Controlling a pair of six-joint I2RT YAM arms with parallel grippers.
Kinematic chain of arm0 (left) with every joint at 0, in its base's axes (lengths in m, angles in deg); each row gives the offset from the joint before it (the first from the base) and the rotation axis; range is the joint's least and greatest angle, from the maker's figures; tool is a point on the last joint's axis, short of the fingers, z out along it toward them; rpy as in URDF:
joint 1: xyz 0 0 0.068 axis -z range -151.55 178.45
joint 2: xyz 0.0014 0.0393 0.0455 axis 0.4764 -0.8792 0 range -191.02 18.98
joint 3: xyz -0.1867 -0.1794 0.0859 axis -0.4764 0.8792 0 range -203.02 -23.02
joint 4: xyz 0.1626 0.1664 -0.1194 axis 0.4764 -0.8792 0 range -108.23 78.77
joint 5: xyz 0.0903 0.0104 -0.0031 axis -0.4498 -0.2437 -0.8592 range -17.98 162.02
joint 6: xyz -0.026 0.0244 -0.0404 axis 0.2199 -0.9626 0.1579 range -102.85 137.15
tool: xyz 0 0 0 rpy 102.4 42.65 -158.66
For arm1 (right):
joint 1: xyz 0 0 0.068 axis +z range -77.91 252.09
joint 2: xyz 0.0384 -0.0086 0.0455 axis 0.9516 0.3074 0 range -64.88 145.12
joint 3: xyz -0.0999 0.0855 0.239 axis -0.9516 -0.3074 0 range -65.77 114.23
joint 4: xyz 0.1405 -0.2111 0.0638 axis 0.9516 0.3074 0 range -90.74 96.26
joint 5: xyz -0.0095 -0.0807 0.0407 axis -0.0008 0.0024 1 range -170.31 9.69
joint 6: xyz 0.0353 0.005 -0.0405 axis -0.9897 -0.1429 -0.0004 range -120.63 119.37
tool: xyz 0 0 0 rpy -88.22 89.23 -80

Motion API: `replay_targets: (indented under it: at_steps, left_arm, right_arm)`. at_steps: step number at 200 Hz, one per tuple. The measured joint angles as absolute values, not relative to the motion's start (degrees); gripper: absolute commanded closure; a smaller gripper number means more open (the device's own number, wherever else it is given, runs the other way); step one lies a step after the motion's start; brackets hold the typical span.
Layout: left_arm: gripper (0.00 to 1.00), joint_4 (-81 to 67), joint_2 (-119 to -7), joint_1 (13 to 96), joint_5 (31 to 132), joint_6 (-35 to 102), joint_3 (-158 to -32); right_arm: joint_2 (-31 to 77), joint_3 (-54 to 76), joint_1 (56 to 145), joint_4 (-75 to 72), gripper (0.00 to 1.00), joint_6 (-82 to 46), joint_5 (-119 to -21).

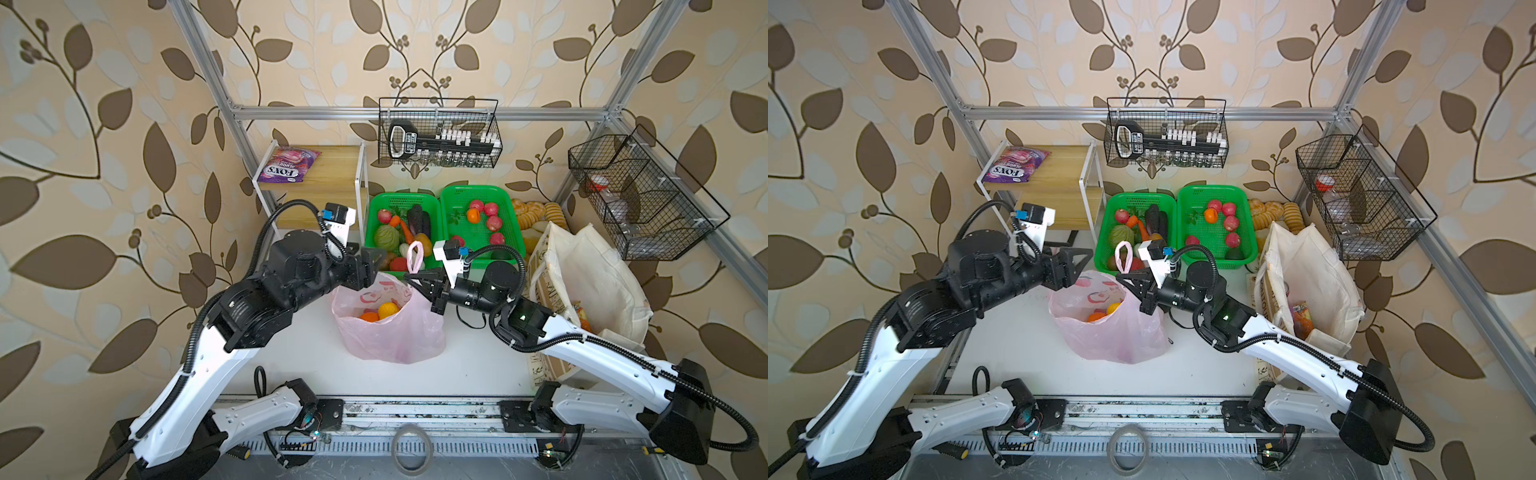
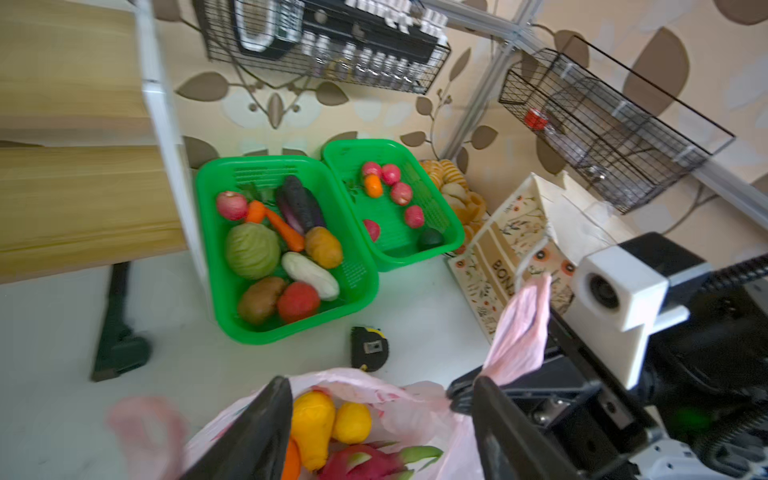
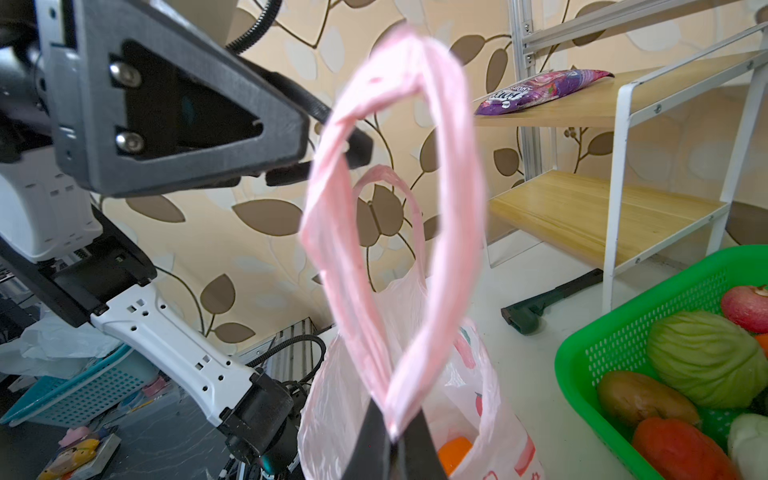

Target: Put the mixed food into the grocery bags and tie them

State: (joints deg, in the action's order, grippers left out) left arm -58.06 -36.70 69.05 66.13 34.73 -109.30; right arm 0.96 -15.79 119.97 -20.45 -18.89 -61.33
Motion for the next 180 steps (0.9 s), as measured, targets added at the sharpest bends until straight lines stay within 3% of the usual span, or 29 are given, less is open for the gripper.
replay_targets:
  at_steps: [27, 51, 114, 152, 180]
  left_arm:
    - [0.24, -66.63, -34.43, 69.05, 56.38, 35.28, -110.20]
    - [0.30, -70.72, -35.19, 69.05, 52.82, 35.45, -110.72]
    - [0.67, -71.29, -41.20, 68.98, 50.85, 34.62, -111.75]
    - [1.00, -70.26, -42.01, 68.92, 50.87, 33.53, -112.60]
    - [1.00, -67.59, -39.26, 68.92, 51.84, 32.35, -111.95]
  right_arm:
    - [0.96, -15.79, 119.97, -20.12, 1.00, -19.13, -61.99]
    - [0.90, -15.79, 119.97, -19.84, 1.00, -19.26, -62.29]
    - [0.33, -15.79, 119.99, -18.48, 1.00, -19.24, -62.38]
    - [0.20, -15.79, 120.17, -17.32, 1.00, -19.24, -62.95]
    - [-0.54, -15.79, 120.32, -16.10, 1.00, -19.26, -63.82]
